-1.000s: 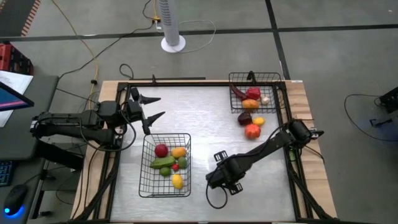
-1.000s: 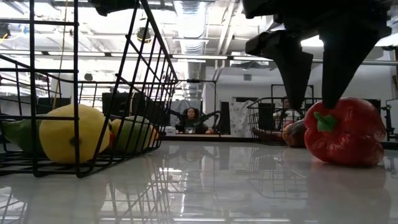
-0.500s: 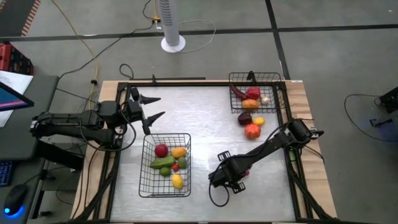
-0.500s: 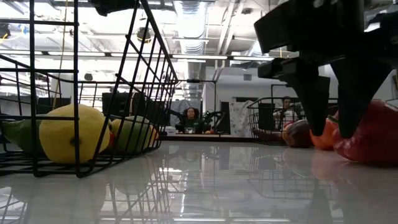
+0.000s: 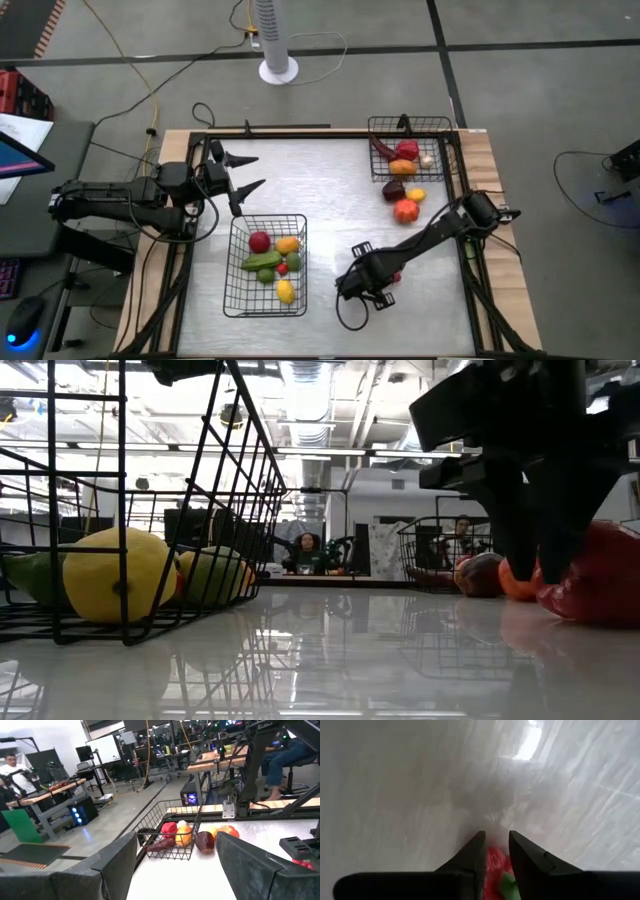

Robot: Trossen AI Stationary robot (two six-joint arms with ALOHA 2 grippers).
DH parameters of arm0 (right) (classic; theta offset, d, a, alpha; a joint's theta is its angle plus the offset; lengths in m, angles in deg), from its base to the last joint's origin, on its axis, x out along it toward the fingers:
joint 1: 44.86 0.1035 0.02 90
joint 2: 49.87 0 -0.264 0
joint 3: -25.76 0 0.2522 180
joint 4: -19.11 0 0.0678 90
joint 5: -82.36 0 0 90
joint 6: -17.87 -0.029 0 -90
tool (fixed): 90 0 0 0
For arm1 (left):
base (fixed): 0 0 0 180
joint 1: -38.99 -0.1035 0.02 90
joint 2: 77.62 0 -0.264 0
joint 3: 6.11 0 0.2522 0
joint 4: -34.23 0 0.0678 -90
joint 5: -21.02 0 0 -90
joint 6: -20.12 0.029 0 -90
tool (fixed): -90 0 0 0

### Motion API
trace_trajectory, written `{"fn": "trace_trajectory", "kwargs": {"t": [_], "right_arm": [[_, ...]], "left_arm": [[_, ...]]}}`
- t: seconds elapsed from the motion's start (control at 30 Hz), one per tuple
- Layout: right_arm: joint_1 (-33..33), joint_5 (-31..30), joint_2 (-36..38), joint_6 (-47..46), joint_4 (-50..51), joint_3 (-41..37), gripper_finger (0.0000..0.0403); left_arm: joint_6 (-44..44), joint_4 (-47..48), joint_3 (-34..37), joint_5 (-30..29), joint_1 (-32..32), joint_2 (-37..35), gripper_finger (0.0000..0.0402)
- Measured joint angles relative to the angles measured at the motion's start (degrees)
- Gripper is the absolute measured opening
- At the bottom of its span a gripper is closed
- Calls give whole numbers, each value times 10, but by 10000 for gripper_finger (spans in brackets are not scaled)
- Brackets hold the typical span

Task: Sort produce into baskets
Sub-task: Put the bell pepper into the top wire basket

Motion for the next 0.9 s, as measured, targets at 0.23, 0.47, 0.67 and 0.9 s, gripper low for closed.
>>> {"fn": "trace_trajectory", "kwargs": {"t": [0.23, 0.47, 0.67, 0.9], "right_arm": [[-34, 31, 0, -81, 13, 41, 108], [-60, 44, 1, -122, 34, 46, 112], [-59, 94, 0, -127, 38, 25, 127], [-58, 91, 0, -122, 34, -2, 143]], "left_arm": [[0, 0, 0, 0, 0, 0, 258], [0, 0, 0, 0, 0, 0, 258], [1, 0, 0, 0, 0, 0, 258], [0, 0, 0, 0, 0, 0, 258]]}}
